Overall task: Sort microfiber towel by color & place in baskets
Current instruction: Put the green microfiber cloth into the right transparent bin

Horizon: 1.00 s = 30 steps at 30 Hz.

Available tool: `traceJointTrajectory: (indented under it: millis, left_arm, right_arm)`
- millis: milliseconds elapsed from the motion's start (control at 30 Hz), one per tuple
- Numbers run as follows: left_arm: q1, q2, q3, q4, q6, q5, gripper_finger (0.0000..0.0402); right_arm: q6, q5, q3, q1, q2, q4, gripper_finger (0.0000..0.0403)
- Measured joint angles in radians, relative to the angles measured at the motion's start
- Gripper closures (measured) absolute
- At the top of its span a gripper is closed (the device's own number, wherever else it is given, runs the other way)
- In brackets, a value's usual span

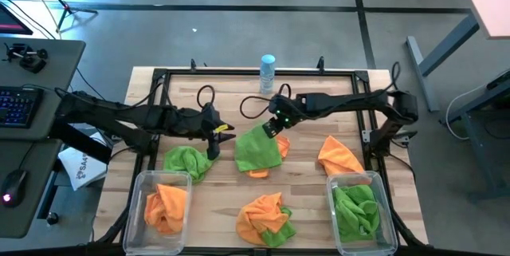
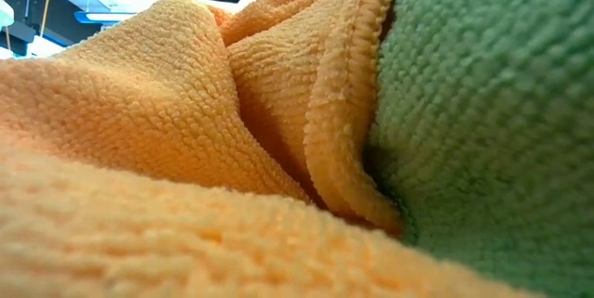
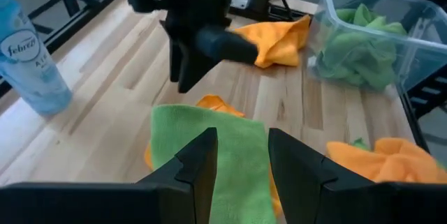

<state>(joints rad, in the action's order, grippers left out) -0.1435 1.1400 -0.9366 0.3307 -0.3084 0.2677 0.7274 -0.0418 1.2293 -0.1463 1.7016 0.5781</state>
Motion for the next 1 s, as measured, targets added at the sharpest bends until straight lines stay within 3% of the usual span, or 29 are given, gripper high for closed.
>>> traceJointTrajectory:
  millis: [467,567,733,1000]
  left_arm:
    - [0.000,0.000,0.000,0.000,-0.085,0.030,0.0284]
    - [0.000,0.000,0.000,0.000,-0.085,0.032,0.0284]
    - [0.000,0.000,0.000,0.009,-0.078,0.032,0.0284]
    - [0.001,0.000,0.000,0.071,-0.004,0.031,0.0284]
  right_arm:
    - [-0.160,0.142,0.000,-0.005,0.169,-0.175,0.0273]
    - [-0.161,0.166,0.000,0.012,0.174,-0.197,0.0301]
    - [-0.168,0.151,0.000,0.044,0.168,-0.207,0.0392]
    - [-0.074,0.047,0.000,0.098,0.042,-0.143,0.0399]
